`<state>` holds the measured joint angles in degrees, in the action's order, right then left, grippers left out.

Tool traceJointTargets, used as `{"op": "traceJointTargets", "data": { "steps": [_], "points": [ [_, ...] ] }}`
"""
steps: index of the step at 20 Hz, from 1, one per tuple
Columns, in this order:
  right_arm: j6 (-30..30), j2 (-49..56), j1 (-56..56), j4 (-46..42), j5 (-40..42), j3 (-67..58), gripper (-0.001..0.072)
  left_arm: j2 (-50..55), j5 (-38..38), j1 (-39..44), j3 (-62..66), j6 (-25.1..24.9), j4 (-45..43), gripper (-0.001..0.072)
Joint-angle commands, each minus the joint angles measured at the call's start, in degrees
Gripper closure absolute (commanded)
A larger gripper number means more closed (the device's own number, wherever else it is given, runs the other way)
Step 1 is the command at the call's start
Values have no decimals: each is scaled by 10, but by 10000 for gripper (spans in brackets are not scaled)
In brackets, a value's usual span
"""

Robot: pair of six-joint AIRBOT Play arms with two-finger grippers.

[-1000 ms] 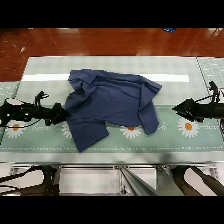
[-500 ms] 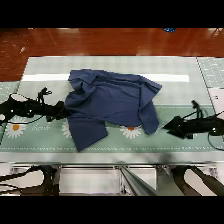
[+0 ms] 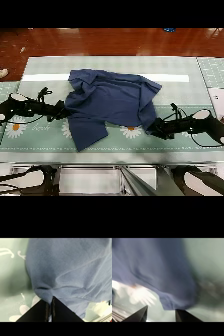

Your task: Fold the shirts.

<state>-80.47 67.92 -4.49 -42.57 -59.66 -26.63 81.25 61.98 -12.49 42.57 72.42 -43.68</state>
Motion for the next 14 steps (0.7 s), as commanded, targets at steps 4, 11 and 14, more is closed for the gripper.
{"op": "traceJointTargets", "data": {
  "steps": [4, 11, 14],
  "points": [
    [22, 38, 50, 76, 100, -46, 674, 0, 1, 0, 1, 0, 0, 685],
    [53, 6, 48, 33, -6, -262, 689, -33, 40, -13, 78, -16, 61, 685],
    [25, -6, 28, -13, -36, -459, 689, -94, 42, -27, 200, -28, 170, 685]
  ]
}}
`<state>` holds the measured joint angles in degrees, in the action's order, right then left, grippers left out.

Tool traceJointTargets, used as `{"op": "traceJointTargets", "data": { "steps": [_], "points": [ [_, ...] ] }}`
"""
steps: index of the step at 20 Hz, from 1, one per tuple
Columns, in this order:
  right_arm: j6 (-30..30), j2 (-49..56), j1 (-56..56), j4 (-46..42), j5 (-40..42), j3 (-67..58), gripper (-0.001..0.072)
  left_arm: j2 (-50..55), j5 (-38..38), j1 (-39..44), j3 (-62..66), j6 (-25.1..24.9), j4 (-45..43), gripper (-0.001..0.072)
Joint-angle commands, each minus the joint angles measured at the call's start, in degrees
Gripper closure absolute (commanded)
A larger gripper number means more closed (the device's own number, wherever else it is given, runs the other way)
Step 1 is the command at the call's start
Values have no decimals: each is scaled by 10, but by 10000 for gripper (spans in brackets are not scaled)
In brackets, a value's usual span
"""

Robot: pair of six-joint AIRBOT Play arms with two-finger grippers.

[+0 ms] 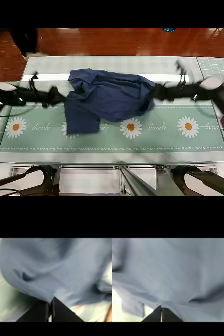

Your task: Fold the shirts.

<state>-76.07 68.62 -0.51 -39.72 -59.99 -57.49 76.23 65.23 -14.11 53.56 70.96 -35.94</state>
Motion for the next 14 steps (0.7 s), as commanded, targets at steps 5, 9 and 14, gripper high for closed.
{"op": "traceJointTargets", "data": {
  "steps": [5, 9, 14],
  "points": [
    [-50, -18, -50, -115, -73, -476, 689, -110, 4, -23, 348, 9, 111, 685],
    [-64, -61, -82, -174, -56, -636, 689, -137, -3, -61, 570, 36, 111, 686],
    [-64, -190, -112, -270, -33, -637, 689, -212, 0, -143, 681, 43, 95, 686]
  ]
}}
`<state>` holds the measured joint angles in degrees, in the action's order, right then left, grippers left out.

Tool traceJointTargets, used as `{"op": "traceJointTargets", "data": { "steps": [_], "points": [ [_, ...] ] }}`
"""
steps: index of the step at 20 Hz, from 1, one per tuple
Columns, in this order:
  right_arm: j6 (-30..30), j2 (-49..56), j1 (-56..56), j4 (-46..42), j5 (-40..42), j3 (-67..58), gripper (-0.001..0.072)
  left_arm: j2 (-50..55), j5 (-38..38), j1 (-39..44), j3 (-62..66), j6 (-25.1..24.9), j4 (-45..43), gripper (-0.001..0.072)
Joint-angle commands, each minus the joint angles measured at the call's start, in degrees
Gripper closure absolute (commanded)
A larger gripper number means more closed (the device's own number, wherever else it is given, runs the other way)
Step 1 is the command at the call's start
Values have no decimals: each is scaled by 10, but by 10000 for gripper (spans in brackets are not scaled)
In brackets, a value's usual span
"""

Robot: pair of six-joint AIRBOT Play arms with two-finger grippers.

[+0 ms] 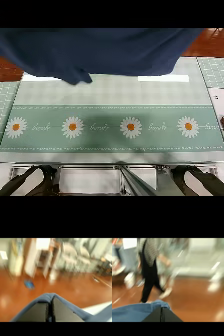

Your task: Fold the shirts.

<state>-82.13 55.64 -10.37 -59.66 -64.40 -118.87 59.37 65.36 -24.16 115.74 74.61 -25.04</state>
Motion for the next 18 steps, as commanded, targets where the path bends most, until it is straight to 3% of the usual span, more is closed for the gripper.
{"op": "traceJointTargets", "data": {
  "steps": [1, 7, 14, 18],
  "points": [
    [-4, -83, -14, -95, 9, -23, 689, -68, 7, -57, 56, 6, -41, 686],
    [-40, -154, -14, -209, -105, -23, 689, -193, 47, -80, 17, 7, -211, 686],
    [-53, -187, -14, -191, -175, 158, 689, -235, 111, -79, -174, 17, -164, 685],
    [-49, -169, -14, -139, -104, 321, 689, -219, 99, -41, -402, -21, -75, 685]
  ]
}}
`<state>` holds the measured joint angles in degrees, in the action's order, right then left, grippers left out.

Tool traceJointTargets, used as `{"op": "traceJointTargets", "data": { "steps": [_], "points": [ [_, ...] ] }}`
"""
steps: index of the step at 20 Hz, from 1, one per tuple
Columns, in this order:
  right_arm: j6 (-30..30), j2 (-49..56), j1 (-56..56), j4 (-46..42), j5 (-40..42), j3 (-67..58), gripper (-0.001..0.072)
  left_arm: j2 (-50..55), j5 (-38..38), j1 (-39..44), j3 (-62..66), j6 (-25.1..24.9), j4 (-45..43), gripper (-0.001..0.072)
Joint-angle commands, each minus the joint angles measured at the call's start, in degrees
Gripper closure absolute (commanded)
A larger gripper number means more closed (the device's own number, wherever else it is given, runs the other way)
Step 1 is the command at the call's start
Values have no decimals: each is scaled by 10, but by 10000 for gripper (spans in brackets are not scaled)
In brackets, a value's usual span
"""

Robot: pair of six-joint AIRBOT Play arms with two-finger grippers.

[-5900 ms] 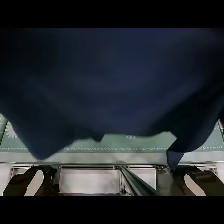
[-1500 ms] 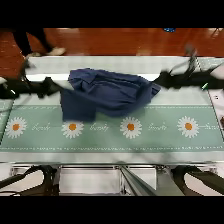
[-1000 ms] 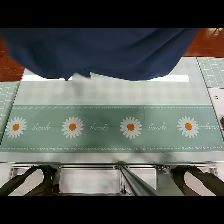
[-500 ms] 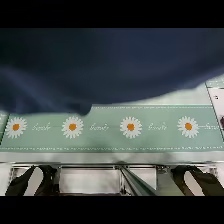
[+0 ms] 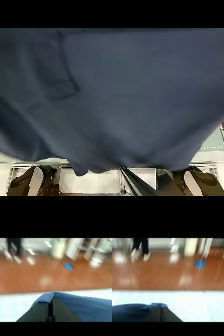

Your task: Fold the shirts.

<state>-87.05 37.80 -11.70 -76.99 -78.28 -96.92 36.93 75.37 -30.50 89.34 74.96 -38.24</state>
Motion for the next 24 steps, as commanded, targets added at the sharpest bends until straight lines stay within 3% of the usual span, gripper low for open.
{"op": "traceJointTargets", "data": {
  "steps": [1, 4, 9, 12, 17, 18, 19, 20, 22, 24],
  "points": [
    [4, 28, 0, 47, 51, 131, 689, 17, -22, 44, -195, -31, 57, 685],
    [30, 121, 0, 93, 85, 170, 689, 96, -147, 122, -307, -96, 56, 686],
    [70, 322, 0, 203, 184, 169, 689, 323, -254, 198, -256, -100, 59, 685],
    [74, 432, 0, 242, 248, 144, 689, 443, -272, 218, -178, -98, 59, 685],
    [73, 572, 0, 285, 280, 58, 688, 580, -275, 224, -66, -78, 59, 685],
    [73, 590, 0, 294, 291, 47, 637, 596, -270, 224, -52, -74, 59, 671],
    [73, 605, 0, 307, 299, 39, 382, 612, -249, 224, -40, -50, 59, 437],
    [74, 617, 0, 315, 294, 29, 295, 627, -212, 222, -25, -47, 55, 207],
    [73, 619, -12, 314, 272, 17, 296, 637, -137, 196, 5, -16, 9, 197],
    [72, 600, -55, 312, 217, 2, 304, 633, -30, 137, 49, 95, -96, 198]
  ]
}}
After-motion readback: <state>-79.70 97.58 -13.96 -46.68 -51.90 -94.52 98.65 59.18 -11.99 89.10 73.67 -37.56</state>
